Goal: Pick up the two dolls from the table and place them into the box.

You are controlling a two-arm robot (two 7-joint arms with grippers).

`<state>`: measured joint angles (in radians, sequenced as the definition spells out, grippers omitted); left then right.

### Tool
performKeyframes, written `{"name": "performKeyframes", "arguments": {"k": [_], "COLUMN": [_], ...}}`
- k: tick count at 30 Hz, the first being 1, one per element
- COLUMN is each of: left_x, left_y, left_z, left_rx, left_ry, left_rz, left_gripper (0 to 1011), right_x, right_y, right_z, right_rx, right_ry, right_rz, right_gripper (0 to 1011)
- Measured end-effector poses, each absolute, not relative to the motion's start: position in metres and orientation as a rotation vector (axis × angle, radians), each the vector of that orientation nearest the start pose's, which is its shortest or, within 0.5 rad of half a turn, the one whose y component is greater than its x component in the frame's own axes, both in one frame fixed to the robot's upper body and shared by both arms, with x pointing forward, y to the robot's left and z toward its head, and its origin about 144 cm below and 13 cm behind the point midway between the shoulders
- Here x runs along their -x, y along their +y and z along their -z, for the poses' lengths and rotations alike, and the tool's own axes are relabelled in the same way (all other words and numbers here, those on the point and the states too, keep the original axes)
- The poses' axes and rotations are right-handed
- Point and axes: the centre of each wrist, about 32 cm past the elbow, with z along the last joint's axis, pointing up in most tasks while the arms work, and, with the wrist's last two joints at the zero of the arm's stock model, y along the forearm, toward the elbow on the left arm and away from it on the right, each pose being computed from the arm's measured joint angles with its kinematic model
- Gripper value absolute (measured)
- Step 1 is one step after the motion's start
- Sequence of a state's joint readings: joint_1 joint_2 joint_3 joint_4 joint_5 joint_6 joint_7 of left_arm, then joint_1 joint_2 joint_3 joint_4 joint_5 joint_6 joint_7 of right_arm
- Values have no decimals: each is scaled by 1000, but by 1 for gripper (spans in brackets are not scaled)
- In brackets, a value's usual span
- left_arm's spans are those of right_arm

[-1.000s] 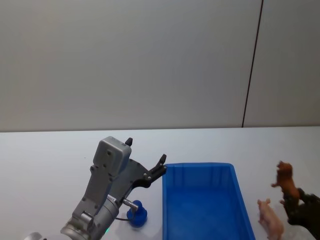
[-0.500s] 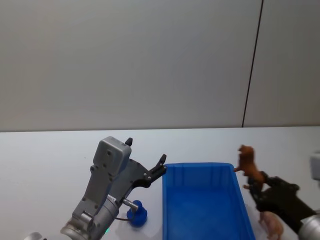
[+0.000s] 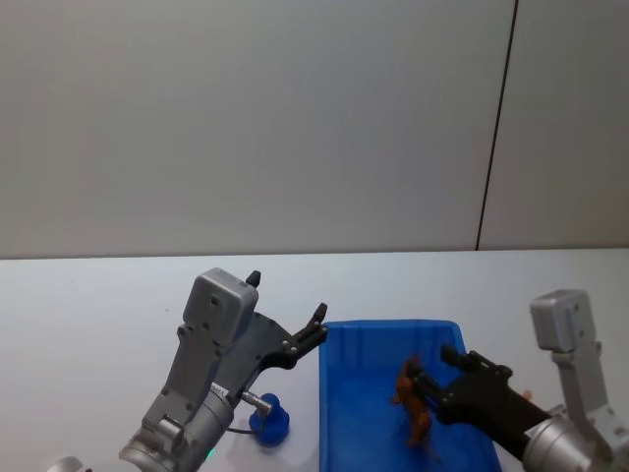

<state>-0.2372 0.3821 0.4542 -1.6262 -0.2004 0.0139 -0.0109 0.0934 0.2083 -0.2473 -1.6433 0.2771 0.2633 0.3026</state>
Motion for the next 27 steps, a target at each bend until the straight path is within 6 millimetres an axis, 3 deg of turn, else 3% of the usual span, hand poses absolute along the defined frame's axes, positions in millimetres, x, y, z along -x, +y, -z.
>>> {"name": "performKeyframes", "arguments": {"k": [10, 16, 27], "left_x": [-492, -492, -492], "left_y": [198, 198, 198], "left_z": [-1204, -1204, -1204], "left_rx": [-61, -61, -61], "left_ry": [-268, -268, -267], "left_rz": [-1124, -1124, -1124], "left_gripper": [1001, 1001, 1001], "right_x": [-479, -474, -457], "right_y": [-201, -205, -222], "right_z": [-1179, -1179, -1184], "right_rx": [83, 86, 96], "right_ry": [167, 153, 98], "right_rz": [1005, 1058, 1182], "right_gripper": [853, 991, 1001]}}
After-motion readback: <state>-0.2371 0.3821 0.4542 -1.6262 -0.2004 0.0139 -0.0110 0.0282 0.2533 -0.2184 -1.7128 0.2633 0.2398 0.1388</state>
